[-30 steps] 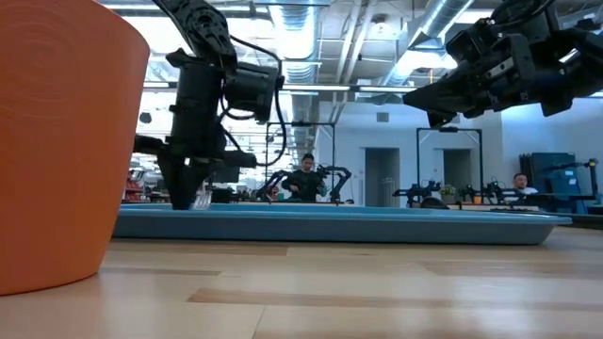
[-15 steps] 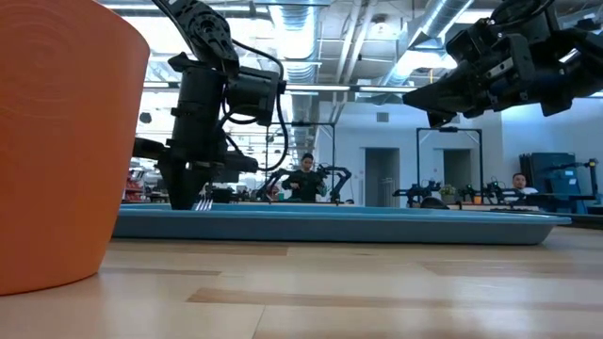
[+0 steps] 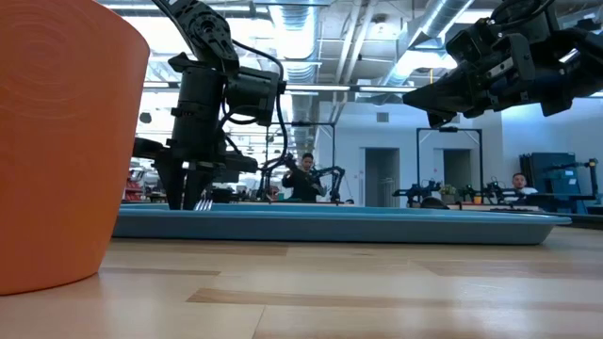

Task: Pick and place plate/cup/fork/spoon on tray
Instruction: Put the orange fork on the left side of the blue tray, then put the orange cup on the top side of the blue serving tray

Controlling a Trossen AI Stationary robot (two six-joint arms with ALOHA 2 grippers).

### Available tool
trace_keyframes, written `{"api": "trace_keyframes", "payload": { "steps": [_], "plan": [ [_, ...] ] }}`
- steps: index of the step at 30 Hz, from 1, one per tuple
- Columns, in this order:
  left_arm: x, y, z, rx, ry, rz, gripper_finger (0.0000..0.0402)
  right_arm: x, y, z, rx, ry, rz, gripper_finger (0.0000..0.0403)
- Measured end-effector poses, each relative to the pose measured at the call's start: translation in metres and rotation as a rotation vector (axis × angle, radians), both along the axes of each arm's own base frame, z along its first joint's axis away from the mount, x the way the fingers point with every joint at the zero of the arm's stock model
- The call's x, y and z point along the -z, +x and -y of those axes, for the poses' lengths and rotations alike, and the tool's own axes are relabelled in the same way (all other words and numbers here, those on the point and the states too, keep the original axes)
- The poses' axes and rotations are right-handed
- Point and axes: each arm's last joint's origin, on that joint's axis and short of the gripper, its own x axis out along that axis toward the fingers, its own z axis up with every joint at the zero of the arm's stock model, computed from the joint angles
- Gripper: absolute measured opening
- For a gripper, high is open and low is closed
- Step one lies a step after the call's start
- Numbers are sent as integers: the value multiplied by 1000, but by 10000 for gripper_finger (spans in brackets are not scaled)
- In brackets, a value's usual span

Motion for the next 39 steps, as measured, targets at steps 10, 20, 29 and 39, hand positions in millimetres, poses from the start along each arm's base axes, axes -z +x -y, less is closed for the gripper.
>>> {"api": "trace_keyframes", "payload": {
  "steps": [10, 20, 29, 39],
  "plan": [
    [0, -4, 1, 0, -7, -37, 49, 0, 0, 0, 0, 0, 0, 8],
    [-1, -4, 1, 20, -9, -40, 50, 0, 0, 0, 0, 0, 0, 8],
    [-14, 6, -2, 75, 25, -15, 50, 0, 0, 0, 0, 1, 0, 8],
    [-52, 29, 17, 268, 187, 17, 50, 0, 0, 0, 0, 2, -4, 8]
  ]
}}
